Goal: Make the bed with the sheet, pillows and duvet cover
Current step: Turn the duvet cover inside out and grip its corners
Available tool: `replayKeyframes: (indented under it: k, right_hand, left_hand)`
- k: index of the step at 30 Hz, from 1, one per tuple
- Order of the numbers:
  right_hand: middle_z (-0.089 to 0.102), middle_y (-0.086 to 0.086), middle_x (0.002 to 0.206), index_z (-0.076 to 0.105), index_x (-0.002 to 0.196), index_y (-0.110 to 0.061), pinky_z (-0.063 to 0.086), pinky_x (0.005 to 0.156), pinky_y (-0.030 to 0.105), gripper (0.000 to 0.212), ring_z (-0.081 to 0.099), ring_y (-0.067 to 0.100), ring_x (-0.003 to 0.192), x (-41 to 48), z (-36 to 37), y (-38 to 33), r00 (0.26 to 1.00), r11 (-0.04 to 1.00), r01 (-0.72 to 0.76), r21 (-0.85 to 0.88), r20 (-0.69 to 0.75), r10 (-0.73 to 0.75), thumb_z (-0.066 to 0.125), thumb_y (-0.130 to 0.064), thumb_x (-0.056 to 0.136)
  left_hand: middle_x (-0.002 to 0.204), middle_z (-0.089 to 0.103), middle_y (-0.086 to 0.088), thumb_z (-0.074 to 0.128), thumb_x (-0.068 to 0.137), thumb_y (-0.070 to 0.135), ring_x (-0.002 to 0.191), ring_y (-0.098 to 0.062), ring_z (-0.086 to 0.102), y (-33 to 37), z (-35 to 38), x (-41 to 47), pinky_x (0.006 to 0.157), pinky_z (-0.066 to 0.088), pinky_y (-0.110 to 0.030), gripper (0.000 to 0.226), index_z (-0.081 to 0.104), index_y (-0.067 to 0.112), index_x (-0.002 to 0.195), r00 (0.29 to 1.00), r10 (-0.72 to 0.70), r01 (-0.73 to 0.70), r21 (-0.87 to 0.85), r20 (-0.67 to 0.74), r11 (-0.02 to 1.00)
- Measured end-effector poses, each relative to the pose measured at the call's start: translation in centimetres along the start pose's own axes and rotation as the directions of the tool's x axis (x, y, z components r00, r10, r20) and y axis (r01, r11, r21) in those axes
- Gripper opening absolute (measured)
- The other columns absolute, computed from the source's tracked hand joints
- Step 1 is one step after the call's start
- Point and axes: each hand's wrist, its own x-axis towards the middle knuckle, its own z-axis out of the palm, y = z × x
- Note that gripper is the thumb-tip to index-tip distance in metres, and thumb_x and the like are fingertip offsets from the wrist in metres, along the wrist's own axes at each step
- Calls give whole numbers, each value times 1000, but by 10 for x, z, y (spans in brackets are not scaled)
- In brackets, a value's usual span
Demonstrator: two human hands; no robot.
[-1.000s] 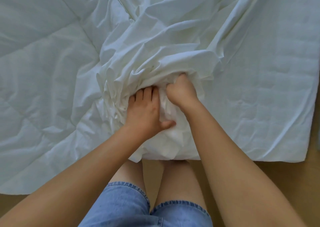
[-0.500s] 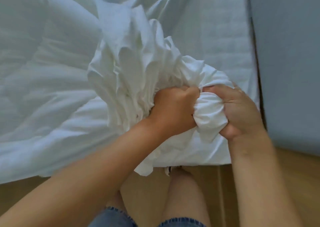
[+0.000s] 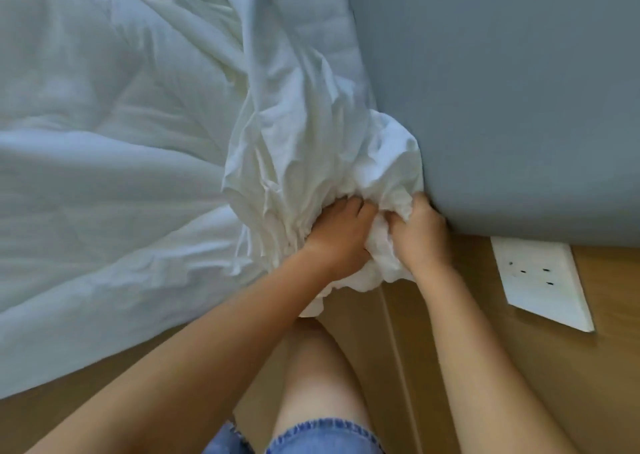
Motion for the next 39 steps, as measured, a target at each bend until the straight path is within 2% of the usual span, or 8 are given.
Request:
replayKeyframes:
  k: [3,6,9,11,15,22,33,39]
  right_hand:
    - [61,26,104,50,108,-3,44,70,37,33,58,43,94,7,9,-3,1000,994,-14,-109,6,14,56,-29,89]
    - [62,17,99,55,104,-6,43,69,33,39,58,36,89,12,5,-11,994,998,-42,-53,103,47,59,-39,83]
    - [62,0,101,57,105,-17,48,75,33,53,59,22,91,11,-3,-22,962,967,-149,205,258,93,72,-54,70]
    - [59,-2,118,51,122,-16,50,90,40,77,57,20,107,7,-2,-29,922,931,-229,283,371,113,78,-55,61]
    - [57,1,126,42,133,-15,48,95,45,87,56,20,114,-2,10,-25,920,881,-283,380,367,137,82,-45,62]
    - [67,2,101,62,101,-21,50,59,24,45,65,27,100,-49,20,13,886,313,-370,875,231,402,81,-35,63]
    - [58,-13,71,54,81,-29,45,58,13,25,54,-4,61,-34,28,-69,994,712,50,700,-106,34,48,-4,83]
    - [65,7,94,60,101,-11,57,69,34,41,65,20,79,-3,13,-88,830,163,-216,963,93,549,33,11,81]
  left_hand:
    - [121,55,-15,67,75,22,114,-33,50,-14,-17,-33,93,42,-40,53,53,7,124,925,170,-194,-37,-339,980]
    - [134,41,-12,65,70,42,127,-27,32,-45,-27,-55,106,24,-37,72,39,15,132,727,-119,92,-76,-676,993]
    - [145,27,-7,81,58,52,136,-24,23,-62,-28,-61,109,22,-36,110,19,20,143,556,-790,401,-748,-259,528]
    - [134,44,2,87,54,46,125,-21,45,-59,-19,-57,101,41,-36,107,25,21,137,583,-812,248,-957,24,150]
    - [118,59,16,88,51,47,106,-3,60,-44,6,-61,86,53,-27,97,38,29,132,667,-745,171,-972,-8,163]
    - [99,70,16,92,42,42,92,-3,67,-37,26,-85,67,54,-15,78,55,26,109,713,-690,203,-979,127,30]
    - [85,73,5,78,56,19,81,-13,71,-44,-5,-36,65,56,-27,43,65,20,97,751,-652,144,-989,103,10]
    - [94,73,-4,73,57,14,87,-25,70,-62,-20,-58,69,57,-38,53,62,14,109,765,-612,133,-979,201,-155]
